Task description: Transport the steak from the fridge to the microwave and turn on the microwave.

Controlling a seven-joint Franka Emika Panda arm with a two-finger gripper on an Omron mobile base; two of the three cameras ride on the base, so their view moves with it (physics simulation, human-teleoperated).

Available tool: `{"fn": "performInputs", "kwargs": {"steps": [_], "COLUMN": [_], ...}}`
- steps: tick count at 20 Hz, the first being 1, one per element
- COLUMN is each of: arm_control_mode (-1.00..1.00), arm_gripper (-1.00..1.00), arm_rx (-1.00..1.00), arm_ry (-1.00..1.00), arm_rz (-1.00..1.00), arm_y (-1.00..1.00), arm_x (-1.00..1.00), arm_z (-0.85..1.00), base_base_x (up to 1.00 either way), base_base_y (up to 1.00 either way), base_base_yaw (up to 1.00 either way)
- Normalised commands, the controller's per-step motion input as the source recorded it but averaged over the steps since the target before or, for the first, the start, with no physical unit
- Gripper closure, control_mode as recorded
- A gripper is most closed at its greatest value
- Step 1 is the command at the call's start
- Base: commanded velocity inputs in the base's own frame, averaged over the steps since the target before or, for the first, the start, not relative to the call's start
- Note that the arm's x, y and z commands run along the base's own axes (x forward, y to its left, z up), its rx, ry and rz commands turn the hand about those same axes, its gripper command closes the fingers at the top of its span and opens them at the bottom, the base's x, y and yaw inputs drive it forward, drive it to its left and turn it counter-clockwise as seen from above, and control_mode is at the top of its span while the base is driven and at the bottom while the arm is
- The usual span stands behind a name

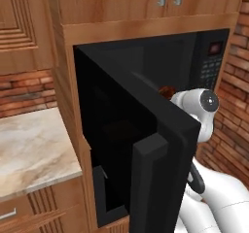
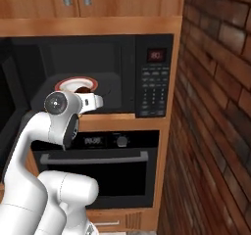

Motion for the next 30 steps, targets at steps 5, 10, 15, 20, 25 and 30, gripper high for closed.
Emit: {"fn": "performInputs", "kwargs": {"steps": [5, 10, 15, 20, 25, 30], "arm_control_mode": [1.00, 1.00, 1.00, 1.00, 1.00, 1.00], "arm_gripper": [1.00, 1.00, 1.00, 1.00, 1.00, 1.00], "arm_rx": [0.00, 0.00, 0.00, 0.00, 0.00, 0.00], "arm_ry": [0.00, 0.00, 0.00, 0.00, 0.00, 0.00], "arm_rz": [0.00, 0.00, 0.00, 0.00, 0.00, 0.00], "arm_y": [0.00, 0.00, 0.00, 0.00, 0.00, 0.00], "arm_x": [0.00, 0.00, 0.00, 0.00, 0.00, 0.00], "arm_z": [0.00, 0.00, 0.00, 0.00, 0.00, 0.00], "base_base_x": [0.34, 0.28, 0.29, 0.25, 0.19, 0.06], "base_base_y": [-0.16, -0.16, -0.18, -0.28, -0.31, -0.32], "base_base_yaw": [0.19, 0.19, 0.19, 0.18, 0.17, 0.11]}}
